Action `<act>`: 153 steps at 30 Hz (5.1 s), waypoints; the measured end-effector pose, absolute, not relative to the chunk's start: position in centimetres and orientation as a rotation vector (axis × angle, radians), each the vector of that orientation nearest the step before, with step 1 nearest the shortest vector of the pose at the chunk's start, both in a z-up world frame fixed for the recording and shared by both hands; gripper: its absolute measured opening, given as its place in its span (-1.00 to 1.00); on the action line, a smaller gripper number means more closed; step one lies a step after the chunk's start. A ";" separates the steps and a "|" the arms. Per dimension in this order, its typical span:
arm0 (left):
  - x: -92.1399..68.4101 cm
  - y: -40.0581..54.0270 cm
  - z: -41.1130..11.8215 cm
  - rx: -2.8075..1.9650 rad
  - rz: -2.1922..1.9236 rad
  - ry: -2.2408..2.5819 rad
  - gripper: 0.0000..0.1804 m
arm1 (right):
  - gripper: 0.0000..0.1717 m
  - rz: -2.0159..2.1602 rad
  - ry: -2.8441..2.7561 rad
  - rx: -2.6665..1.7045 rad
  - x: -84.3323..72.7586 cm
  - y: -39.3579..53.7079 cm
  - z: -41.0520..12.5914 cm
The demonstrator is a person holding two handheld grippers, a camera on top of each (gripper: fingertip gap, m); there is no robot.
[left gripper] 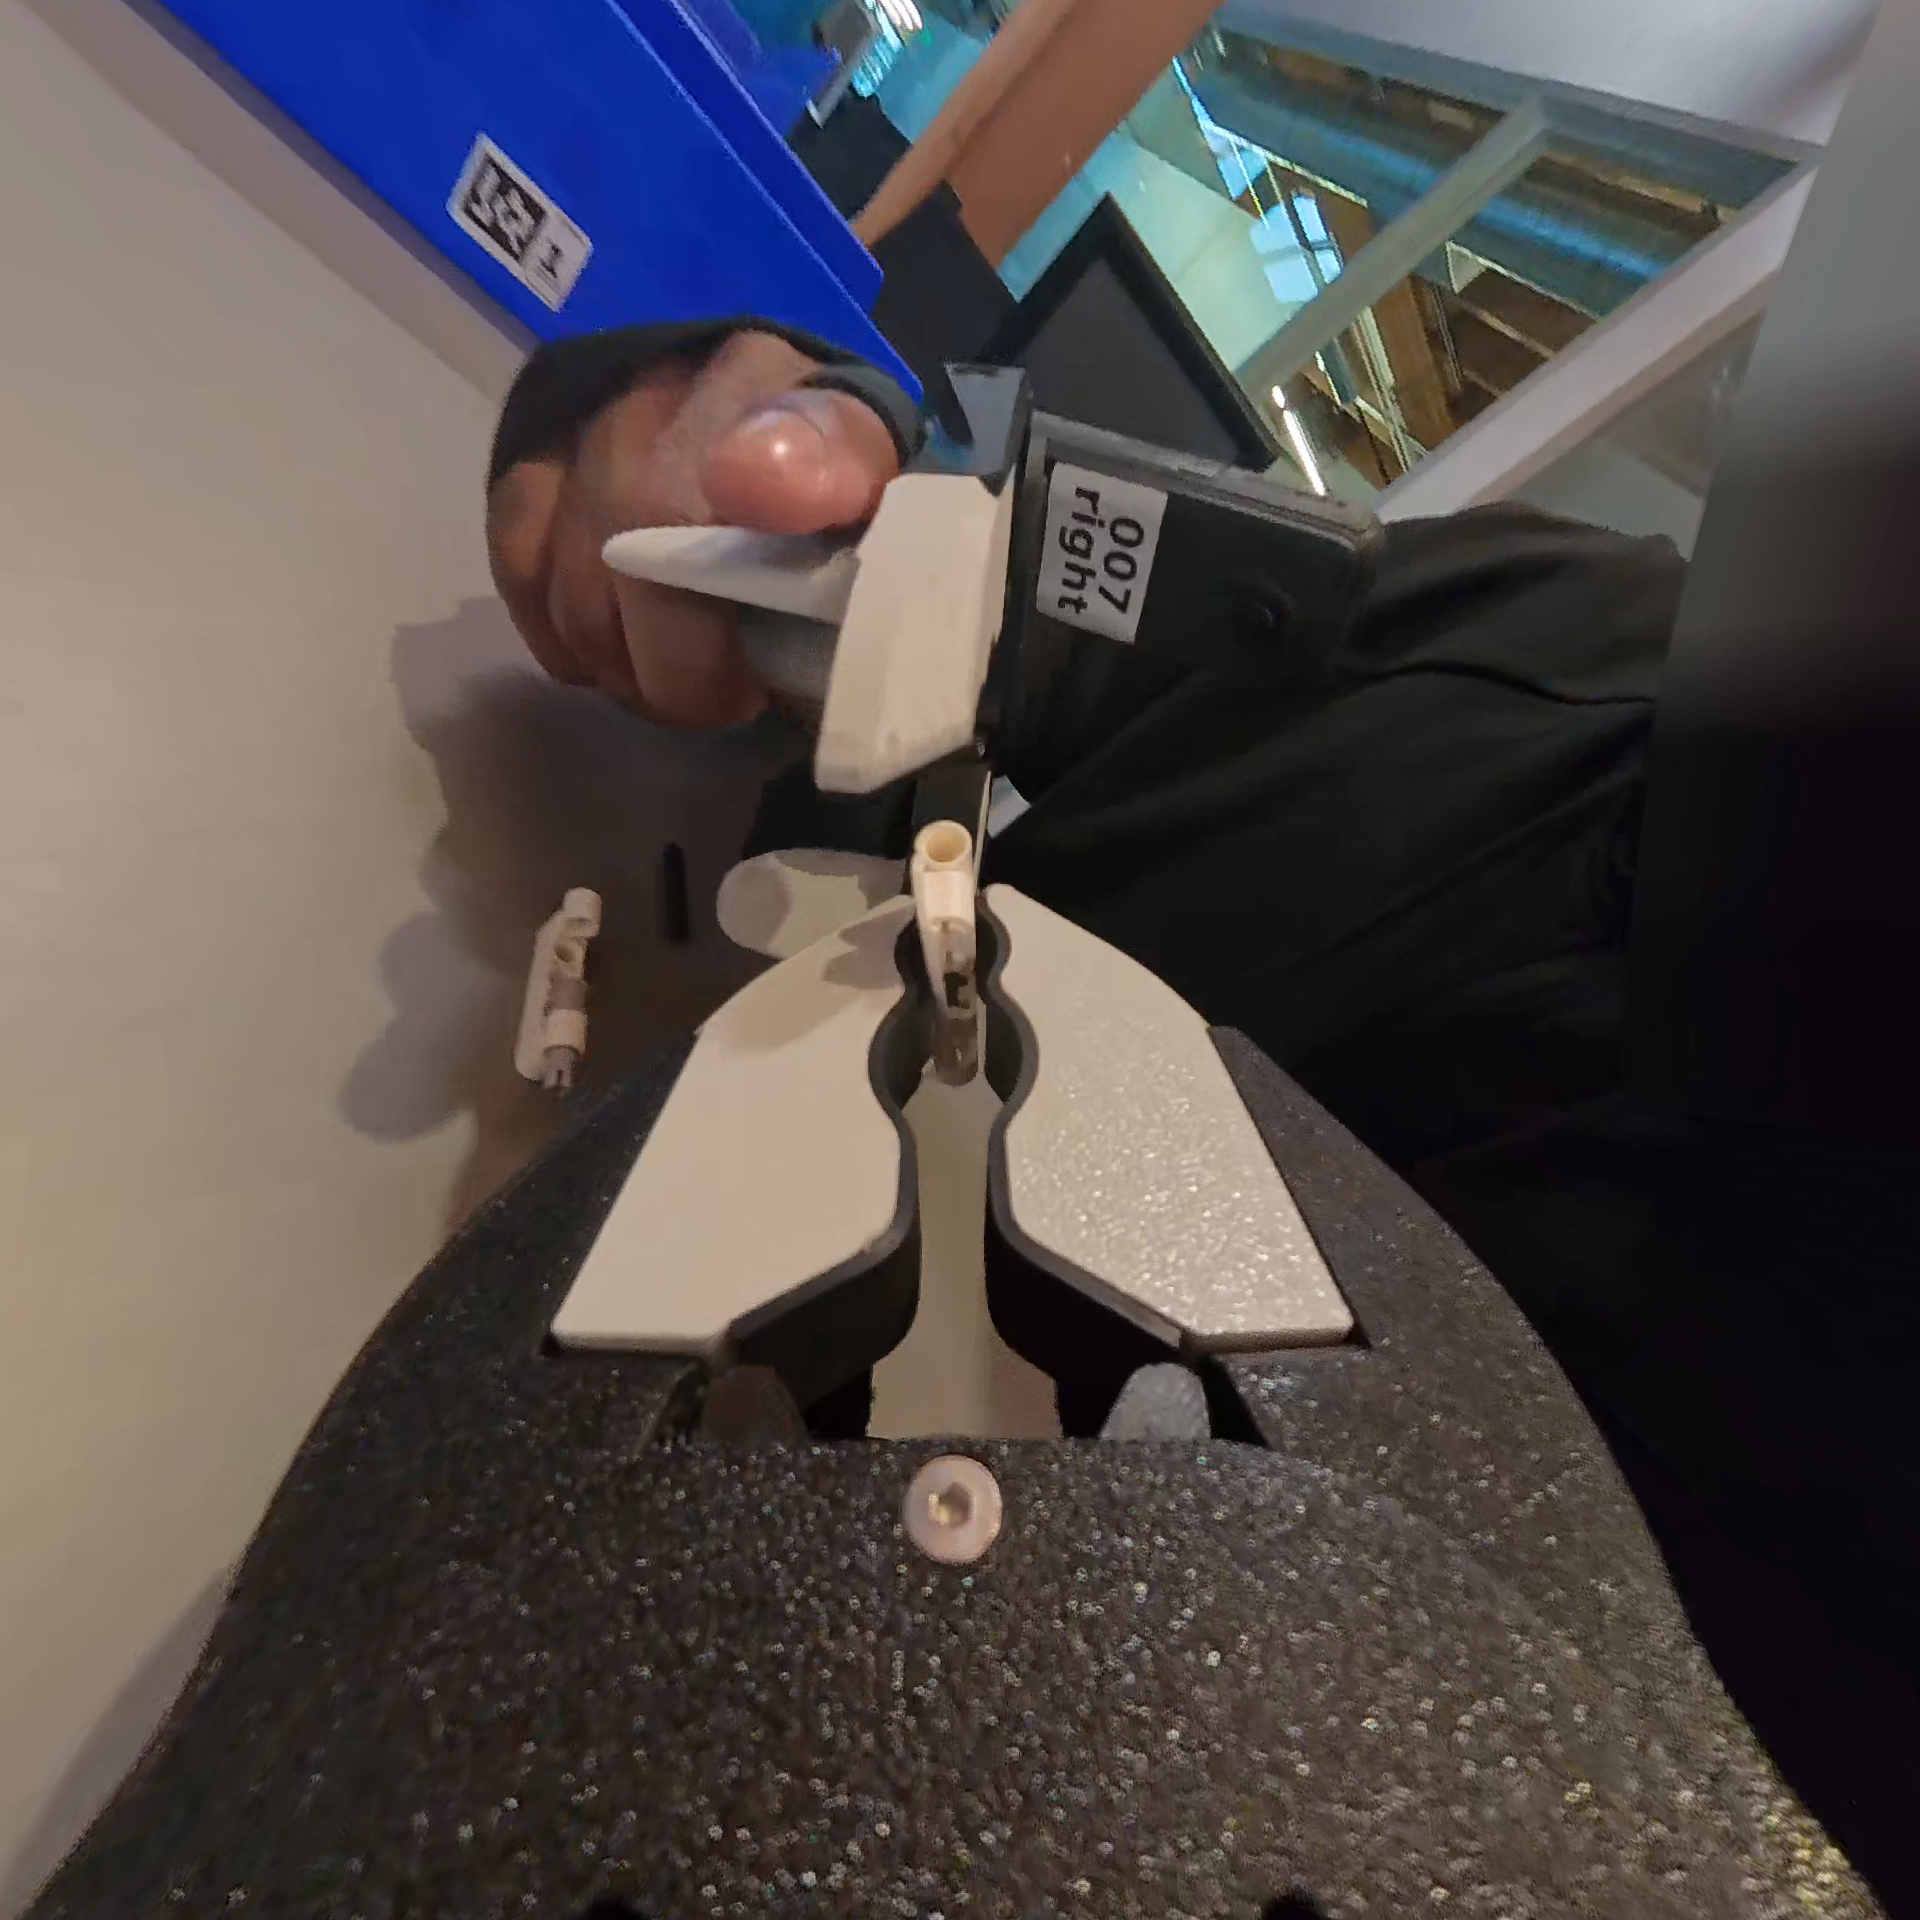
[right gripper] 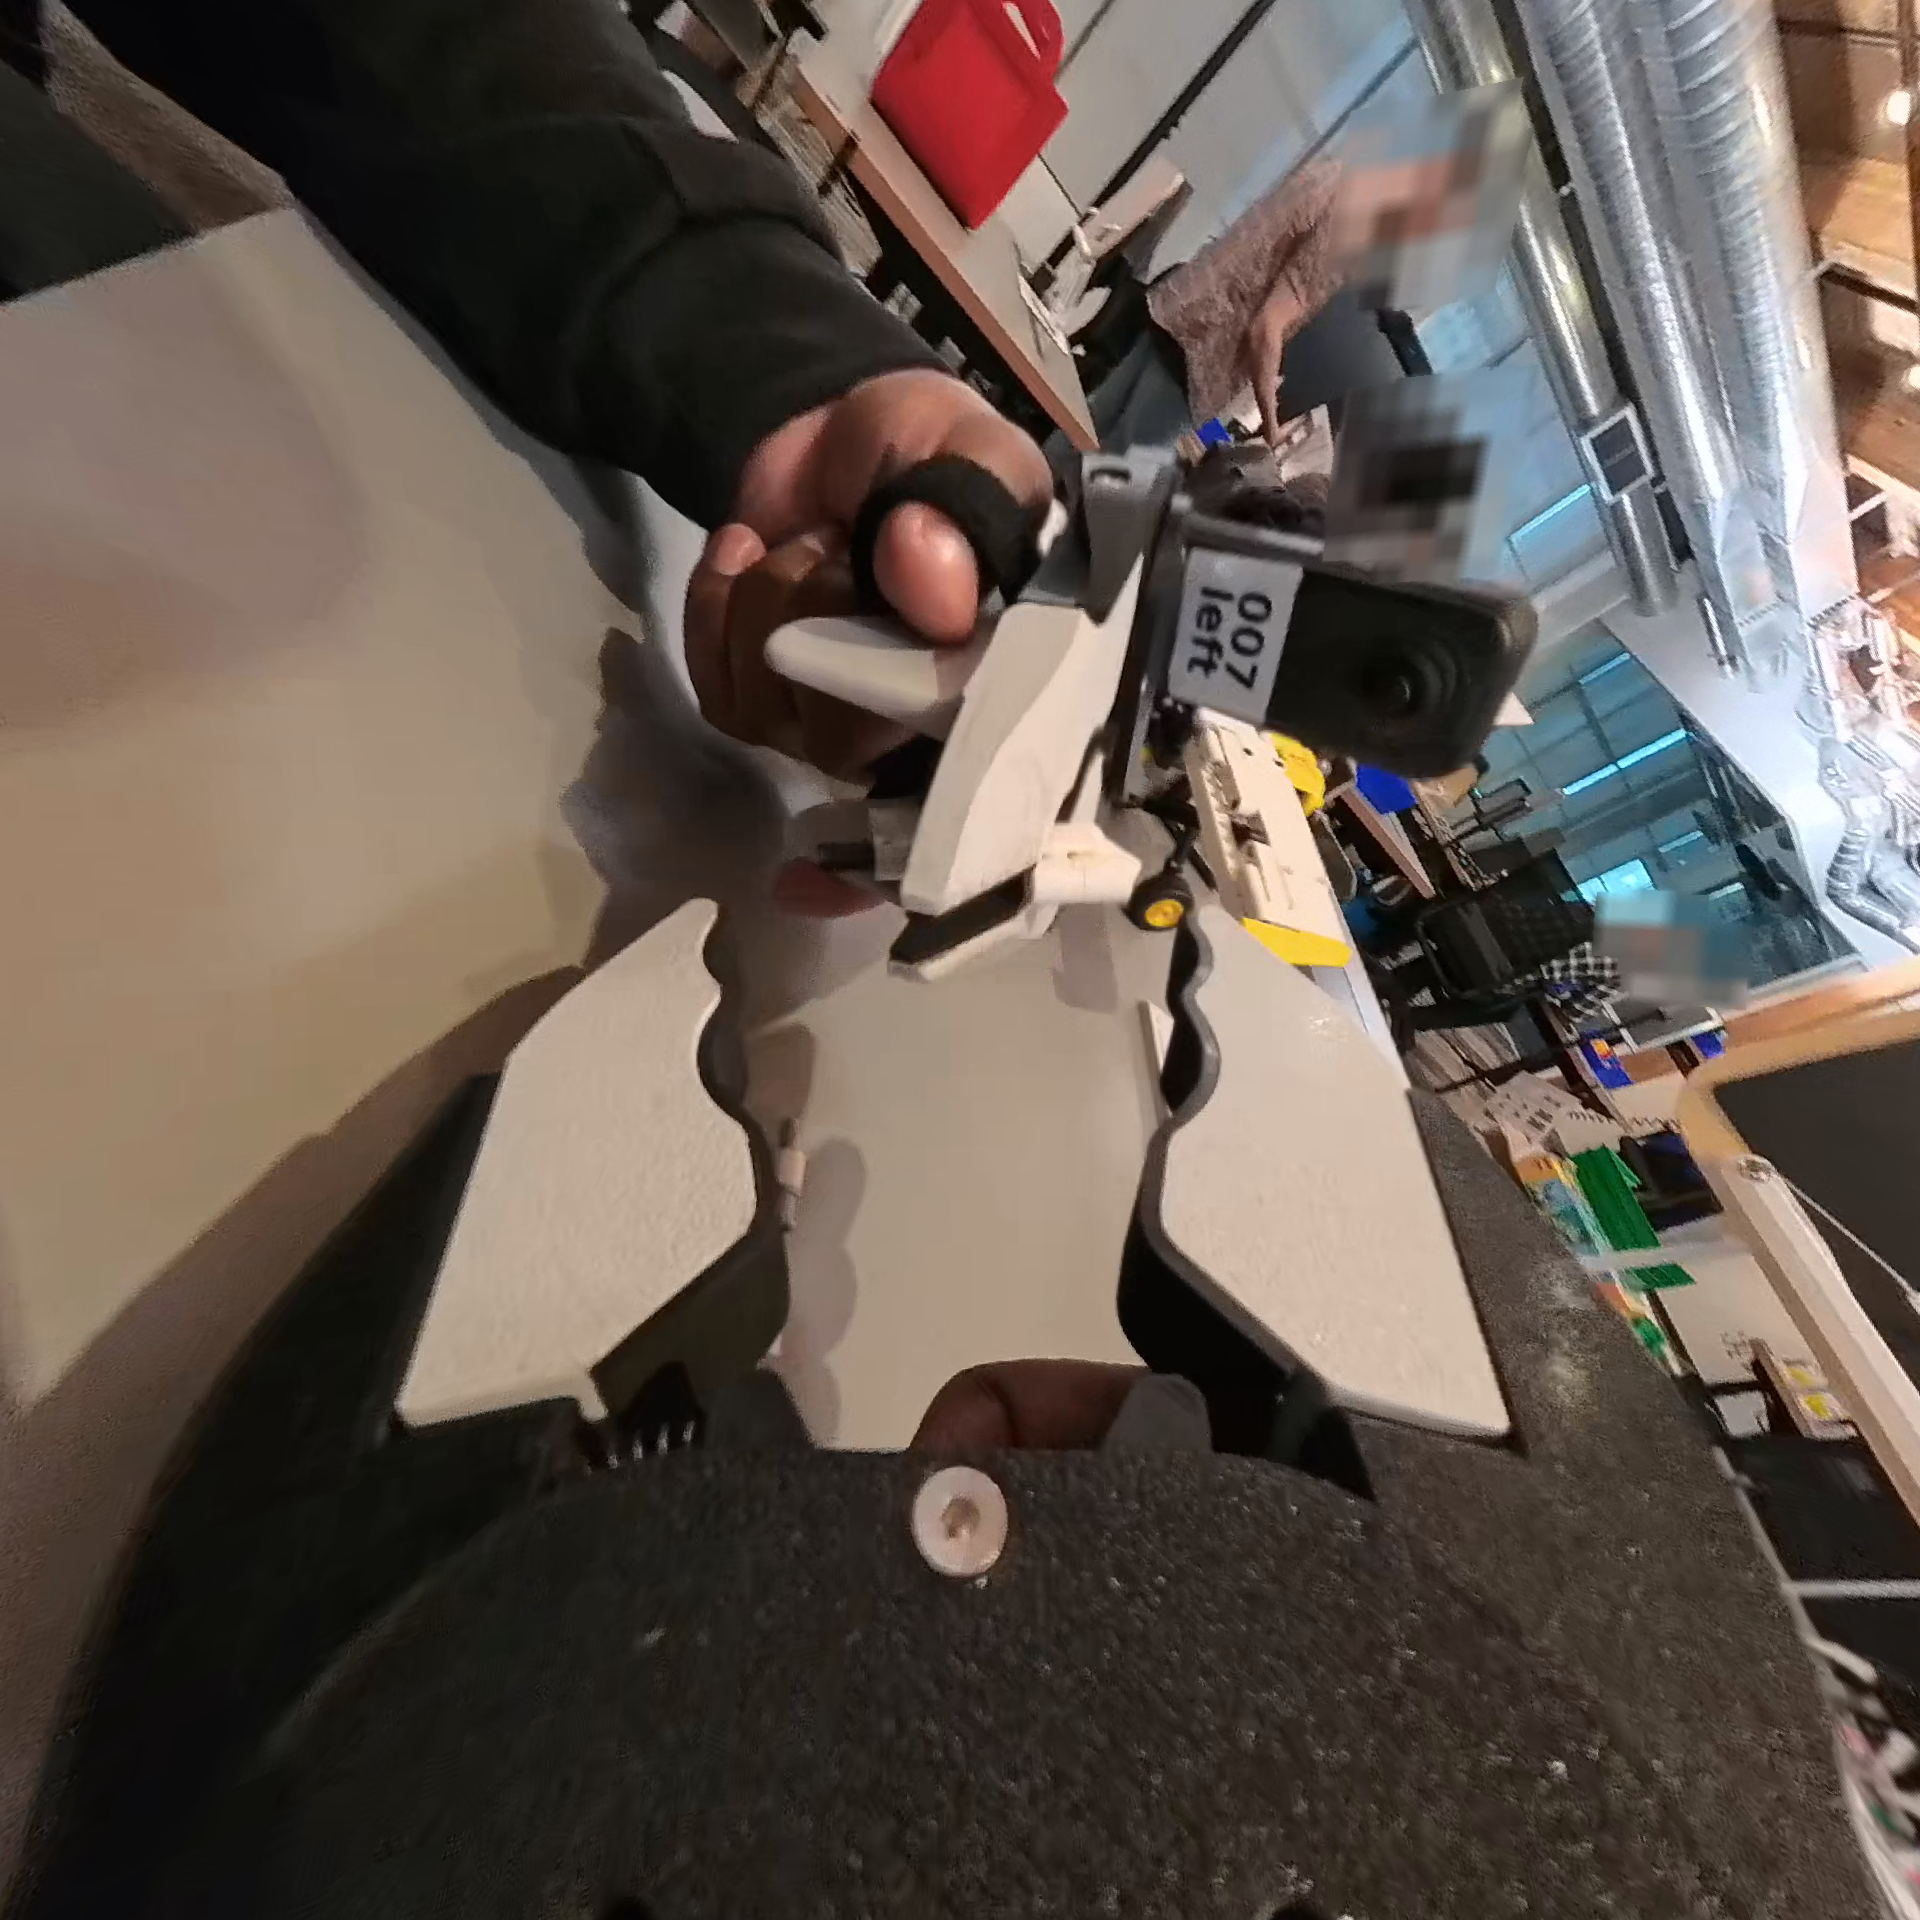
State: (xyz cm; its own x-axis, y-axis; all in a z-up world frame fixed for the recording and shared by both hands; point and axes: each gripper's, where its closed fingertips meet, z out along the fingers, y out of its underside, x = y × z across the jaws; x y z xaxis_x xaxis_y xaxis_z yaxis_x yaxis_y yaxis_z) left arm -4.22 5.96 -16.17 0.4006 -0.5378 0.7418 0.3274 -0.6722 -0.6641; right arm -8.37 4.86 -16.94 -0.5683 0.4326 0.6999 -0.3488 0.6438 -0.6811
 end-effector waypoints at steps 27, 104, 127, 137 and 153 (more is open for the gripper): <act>-7.5 6.7 -20.9 -2.166 -0.908 0.166 -0.93 | -0.39 0.870 -2.400 -0.508 -6.3 9.3 -22.3; -6.5 6.0 -23.3 -2.181 -0.480 0.690 -0.88 | -0.92 1.174 -2.578 -0.671 -6.7 7.0 -20.5; -7.0 7.8 -20.8 -2.023 -0.460 0.506 -0.91 | -0.90 1.363 -2.288 -0.740 -8.6 7.4 -18.2; -6.7 8.0 -18.7 -1.900 -0.640 0.377 -0.91 | -0.87 1.571 -2.119 -0.851 -8.8 7.5 -16.5; -6.5 7.9 -18.0 -1.856 -0.717 0.360 -0.91 | -0.87 1.682 -2.112 -0.969 -7.7 7.5 -17.3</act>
